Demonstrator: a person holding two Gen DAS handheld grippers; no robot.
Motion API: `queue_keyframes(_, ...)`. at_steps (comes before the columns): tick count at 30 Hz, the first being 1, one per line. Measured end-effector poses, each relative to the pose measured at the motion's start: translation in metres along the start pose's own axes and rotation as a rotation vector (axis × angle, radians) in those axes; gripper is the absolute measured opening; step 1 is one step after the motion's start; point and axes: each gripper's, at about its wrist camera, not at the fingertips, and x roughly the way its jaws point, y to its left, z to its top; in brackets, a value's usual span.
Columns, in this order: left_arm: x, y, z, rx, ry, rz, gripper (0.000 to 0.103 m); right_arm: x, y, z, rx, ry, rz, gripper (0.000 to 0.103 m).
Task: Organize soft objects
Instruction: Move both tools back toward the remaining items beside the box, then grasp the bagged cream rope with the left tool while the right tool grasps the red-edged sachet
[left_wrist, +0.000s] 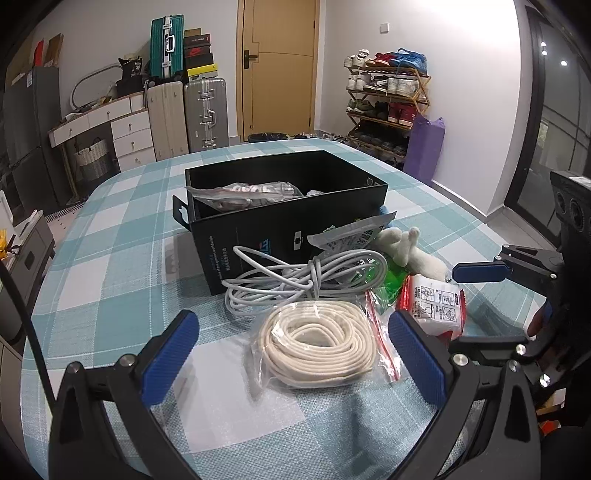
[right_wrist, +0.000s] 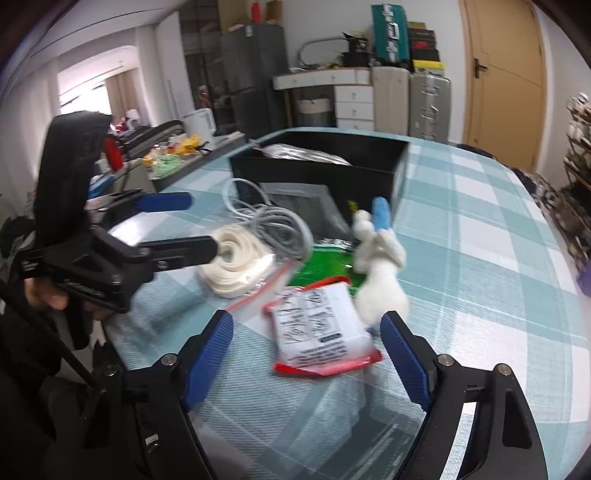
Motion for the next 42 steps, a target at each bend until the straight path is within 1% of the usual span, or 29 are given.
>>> queue_keyframes(4, 0.0, 0.0, 0.0, 0.004, 0.002, -0.001, 0.103, 0.004, 0.005, 0.002, -0.026, 0.005, 0.018, 0.083)
queue_keyframes(6, -0.001, 0.0, -0.001, -0.001, 0.006, -0.003, 0.103, 0.007, 0.004, 0.002, -0.023, 0.014, 0.019, 0.08)
queue_keyframes(10, 0.0, 0.001, -0.001, -0.005, 0.018, -0.014, 0.103, 0.009, 0.002, 0.002, -0.019, 0.018, 0.028, 0.08)
queue_keyframes(12, 0.0, 0.001, -0.001, -0.007, 0.019, -0.015, 0.103, 0.01, 0.003, 0.001, -0.026, 0.02, 0.039, 0.076)
queue_keyframes(14, 0.0, 0.002, -0.001, -0.01, 0.02, -0.016, 0.103, 0.011, 0.006, 0.001, -0.034, 0.023, 0.048, 0.075)
queue_keyframes(21, 0.003, 0.006, 0.0, -0.026, 0.04, -0.024, 0.103, 0.017, 0.009, -0.003, -0.036, 0.037, 0.042, 0.074)
queue_keyframes(25, 0.006, 0.0, 0.0, -0.002, 0.059, 0.0, 0.103, 0.02, 0.009, -0.004, -0.031, 0.045, 0.031, 0.074)
queue_keyframes(31, 0.013, -0.013, 0.001, 0.071, 0.106, 0.061, 0.103, 0.021, 0.008, -0.006, -0.022, 0.059, 0.011, 0.074)
queue_keyframes(35, 0.015, -0.019, 0.002, 0.104, 0.129, 0.072, 0.103, 0.022, 0.009, -0.007, -0.027, 0.062, 0.007, 0.075)
queue_keyframes(38, 0.022, -0.019, 0.003, 0.108, 0.161, 0.081, 0.103, 0.023, 0.008, -0.007, -0.025, 0.067, 0.012, 0.077)
queue_keyframes(42, 0.028, -0.021, 0.001, 0.122, 0.186, 0.079, 0.103, 0.023, 0.007, -0.007, -0.017, 0.07, 0.022, 0.078)
